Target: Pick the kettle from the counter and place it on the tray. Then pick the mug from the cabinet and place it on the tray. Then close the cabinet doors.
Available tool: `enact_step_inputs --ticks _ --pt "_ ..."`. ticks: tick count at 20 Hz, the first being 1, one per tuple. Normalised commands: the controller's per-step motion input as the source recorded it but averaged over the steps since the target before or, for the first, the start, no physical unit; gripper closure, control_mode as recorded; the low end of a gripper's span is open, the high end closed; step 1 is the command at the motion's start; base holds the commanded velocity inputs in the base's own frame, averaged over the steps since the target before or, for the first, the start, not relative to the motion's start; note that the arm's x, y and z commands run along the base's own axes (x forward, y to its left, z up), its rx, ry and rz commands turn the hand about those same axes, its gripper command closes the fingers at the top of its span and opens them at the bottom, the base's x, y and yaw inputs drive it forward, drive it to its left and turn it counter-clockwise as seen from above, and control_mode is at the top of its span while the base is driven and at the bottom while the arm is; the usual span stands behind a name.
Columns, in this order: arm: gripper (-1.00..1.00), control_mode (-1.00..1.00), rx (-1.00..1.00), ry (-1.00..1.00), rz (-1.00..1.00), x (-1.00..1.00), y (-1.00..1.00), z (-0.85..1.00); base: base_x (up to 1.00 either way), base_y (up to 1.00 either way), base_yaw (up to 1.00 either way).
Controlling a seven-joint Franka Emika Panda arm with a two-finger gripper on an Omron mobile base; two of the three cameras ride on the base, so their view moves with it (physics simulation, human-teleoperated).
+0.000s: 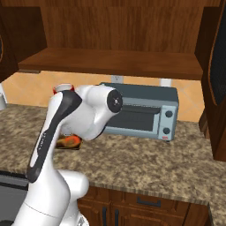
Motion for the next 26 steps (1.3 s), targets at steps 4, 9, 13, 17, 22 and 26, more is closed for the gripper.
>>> enact_step_inputs --ticks 4,9,13,17,22,26 --pt "1.00 -1.00 0.00 0.00 0.33 0.01 0.26 -0.50 0.00 0.00 0.00" --pt "1.00 -1.00 0.00 0.00 0.22 0.20 0.30 -0.51 0.00 0.00 0.00" --pt "1.00 -1.00 0.00 0.00 0.18 0.25 0.16 -0.52 0.00 0.00 0.00" --pt "1.00 -1.00 0.00 0.00 0.17 0.23 0.10 -0.52 0.00 0.00 0.00" --pt "1.00 -1.00 0.00 0.00 0.15 0.20 0.15 -0.50 0.00 0.00 0.00" --pt "1.00 -1.00 0.00 0.00 0.12 0.22 0.26 -0.45 0.00 0.00 0.00"
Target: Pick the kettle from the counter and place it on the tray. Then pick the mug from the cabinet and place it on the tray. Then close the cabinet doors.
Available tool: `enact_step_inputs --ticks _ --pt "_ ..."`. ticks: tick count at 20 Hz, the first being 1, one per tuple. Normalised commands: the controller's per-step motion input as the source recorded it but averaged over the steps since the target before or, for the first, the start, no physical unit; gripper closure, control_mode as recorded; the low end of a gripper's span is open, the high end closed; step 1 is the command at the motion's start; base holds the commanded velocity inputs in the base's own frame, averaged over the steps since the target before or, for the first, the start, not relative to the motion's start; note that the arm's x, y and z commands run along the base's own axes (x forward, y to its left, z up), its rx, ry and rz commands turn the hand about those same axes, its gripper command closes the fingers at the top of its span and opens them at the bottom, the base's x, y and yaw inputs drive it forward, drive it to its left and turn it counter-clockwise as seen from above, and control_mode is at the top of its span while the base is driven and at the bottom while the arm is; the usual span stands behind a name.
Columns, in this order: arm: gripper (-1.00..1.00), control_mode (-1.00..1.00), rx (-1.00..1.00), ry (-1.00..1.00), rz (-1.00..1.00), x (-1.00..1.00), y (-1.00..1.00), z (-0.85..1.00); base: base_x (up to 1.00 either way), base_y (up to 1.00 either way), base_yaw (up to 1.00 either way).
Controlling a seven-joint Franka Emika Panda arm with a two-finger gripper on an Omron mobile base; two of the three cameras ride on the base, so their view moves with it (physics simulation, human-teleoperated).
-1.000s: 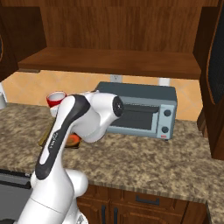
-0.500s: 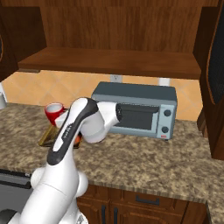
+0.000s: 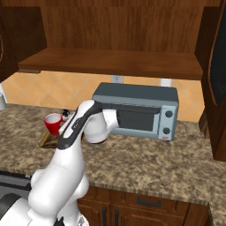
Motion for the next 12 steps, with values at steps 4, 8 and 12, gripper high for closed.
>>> enact_step_inputs --ticks 4,8,12 --pt "1.00 -1.00 0.00 0.00 0.12 0.23 0.25 -0.40 0.00 0.00 0.00" --pt "1.00 -1.00 0.01 0.00 0.08 0.30 0.08 -0.27 0.00 0.00 0.00" --pt "1.00 -1.00 0.00 0.00 0.05 0.39 0.06 -0.27 0.00 0.00 0.00"
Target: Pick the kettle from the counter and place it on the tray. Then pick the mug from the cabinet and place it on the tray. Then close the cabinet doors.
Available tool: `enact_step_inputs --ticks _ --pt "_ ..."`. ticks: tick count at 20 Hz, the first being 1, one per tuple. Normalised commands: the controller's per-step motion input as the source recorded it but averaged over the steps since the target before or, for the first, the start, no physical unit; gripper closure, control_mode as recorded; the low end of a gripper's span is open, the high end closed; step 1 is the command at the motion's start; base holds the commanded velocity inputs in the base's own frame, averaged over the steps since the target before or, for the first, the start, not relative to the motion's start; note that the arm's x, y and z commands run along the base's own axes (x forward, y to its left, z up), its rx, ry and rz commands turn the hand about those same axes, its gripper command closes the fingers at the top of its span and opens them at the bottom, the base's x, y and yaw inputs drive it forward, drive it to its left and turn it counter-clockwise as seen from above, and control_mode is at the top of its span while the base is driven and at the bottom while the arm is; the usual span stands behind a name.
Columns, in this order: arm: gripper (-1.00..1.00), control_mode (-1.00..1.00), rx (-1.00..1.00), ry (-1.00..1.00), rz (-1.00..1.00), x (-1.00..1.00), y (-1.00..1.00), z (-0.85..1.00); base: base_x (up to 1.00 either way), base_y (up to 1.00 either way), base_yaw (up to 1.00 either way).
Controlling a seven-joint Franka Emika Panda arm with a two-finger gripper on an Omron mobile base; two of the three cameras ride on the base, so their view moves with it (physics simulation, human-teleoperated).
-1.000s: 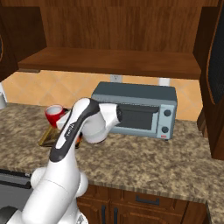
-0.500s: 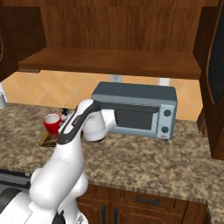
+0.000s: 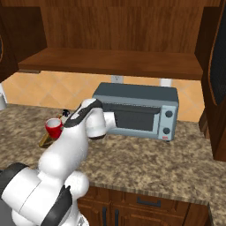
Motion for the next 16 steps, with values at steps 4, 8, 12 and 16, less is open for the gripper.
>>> enact_step_inputs --ticks 4,8,12,16 --pt "1.00 -1.00 0.00 0.00 0.05 0.40 0.08 -0.29 0.00 0.00 0.00" --pt "1.00 -1.00 0.00 0.00 0.02 0.30 0.01 -0.29 0.00 0.00 0.00" --pt "1.00 -1.00 0.00 0.00 0.00 0.01 0.00 -0.23 0.00 0.00 0.00" --pt "1.00 -1.00 0.00 0.00 0.00 0.02 0.00 -0.21 0.00 0.00 0.00"
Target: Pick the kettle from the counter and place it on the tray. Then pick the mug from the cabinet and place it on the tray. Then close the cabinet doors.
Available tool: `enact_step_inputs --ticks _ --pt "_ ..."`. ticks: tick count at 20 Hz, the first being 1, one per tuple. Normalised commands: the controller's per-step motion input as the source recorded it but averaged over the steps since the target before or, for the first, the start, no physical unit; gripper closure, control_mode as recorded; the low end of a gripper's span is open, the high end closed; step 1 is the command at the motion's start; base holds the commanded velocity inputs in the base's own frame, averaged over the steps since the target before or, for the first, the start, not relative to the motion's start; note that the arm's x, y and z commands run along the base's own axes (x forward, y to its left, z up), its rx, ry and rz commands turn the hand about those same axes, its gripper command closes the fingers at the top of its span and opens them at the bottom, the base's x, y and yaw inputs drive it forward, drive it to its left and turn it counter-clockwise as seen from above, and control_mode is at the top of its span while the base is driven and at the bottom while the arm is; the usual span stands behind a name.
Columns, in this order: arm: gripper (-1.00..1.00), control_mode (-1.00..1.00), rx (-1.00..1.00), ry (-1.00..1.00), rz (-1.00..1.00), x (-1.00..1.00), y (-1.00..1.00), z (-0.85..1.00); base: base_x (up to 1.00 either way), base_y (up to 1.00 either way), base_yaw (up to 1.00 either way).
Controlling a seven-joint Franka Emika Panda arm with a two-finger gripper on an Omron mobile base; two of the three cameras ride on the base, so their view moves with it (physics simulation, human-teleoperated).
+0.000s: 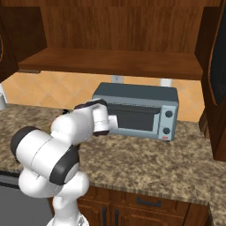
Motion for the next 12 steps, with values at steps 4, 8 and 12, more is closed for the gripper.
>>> enact_step_inputs --ticks 4,8,12 --pt "1.00 -1.00 -0.02 0.00 -0.01 0.04 0.00 -0.23 0.00 0.00 0.00" --pt "1.00 -1.00 -0.04 0.00 -0.01 0.08 0.01 -0.21 0.00 0.00 0.00" --pt "1.00 -1.00 -0.03 0.00 -0.01 0.13 0.00 -0.15 0.00 0.00 0.00"
